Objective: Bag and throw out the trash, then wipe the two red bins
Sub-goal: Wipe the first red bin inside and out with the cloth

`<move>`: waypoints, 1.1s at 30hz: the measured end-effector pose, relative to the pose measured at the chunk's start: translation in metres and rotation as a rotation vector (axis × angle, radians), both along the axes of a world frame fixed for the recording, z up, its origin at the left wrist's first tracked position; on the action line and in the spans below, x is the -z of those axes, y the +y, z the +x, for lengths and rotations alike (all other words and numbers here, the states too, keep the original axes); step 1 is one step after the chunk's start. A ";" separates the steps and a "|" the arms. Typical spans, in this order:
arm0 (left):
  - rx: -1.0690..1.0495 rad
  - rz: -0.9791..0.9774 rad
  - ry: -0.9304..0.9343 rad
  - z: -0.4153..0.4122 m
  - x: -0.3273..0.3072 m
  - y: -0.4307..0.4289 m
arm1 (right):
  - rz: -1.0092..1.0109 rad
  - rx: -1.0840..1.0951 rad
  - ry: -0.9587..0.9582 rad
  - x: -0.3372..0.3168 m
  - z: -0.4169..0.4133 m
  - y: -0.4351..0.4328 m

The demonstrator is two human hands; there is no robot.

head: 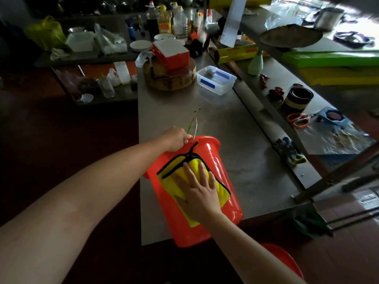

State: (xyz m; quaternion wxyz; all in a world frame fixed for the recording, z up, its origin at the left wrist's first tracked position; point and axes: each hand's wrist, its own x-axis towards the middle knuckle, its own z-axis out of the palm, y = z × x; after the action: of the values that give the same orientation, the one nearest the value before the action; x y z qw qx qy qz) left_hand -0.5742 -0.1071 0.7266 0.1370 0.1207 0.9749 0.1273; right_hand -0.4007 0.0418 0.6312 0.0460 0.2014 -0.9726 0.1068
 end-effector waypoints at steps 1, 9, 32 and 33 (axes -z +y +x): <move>-0.002 0.004 0.004 0.000 0.001 -0.001 | -0.021 0.020 0.002 -0.001 -0.001 0.008; -0.027 0.020 -0.010 0.006 0.005 -0.014 | -0.402 0.309 -0.375 0.009 -0.027 0.082; -0.101 0.120 -0.016 0.030 0.006 -0.049 | 0.118 -0.115 -0.052 -0.004 0.043 -0.022; -0.104 0.127 -0.011 0.032 0.007 -0.050 | 0.107 -0.116 -0.045 -0.004 0.042 -0.018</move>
State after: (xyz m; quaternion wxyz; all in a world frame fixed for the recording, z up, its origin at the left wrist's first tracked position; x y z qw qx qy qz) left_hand -0.5426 -0.1574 0.7197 0.1275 0.0775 0.9691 0.1965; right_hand -0.3591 0.0235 0.6350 0.0069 0.2570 -0.9644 0.0618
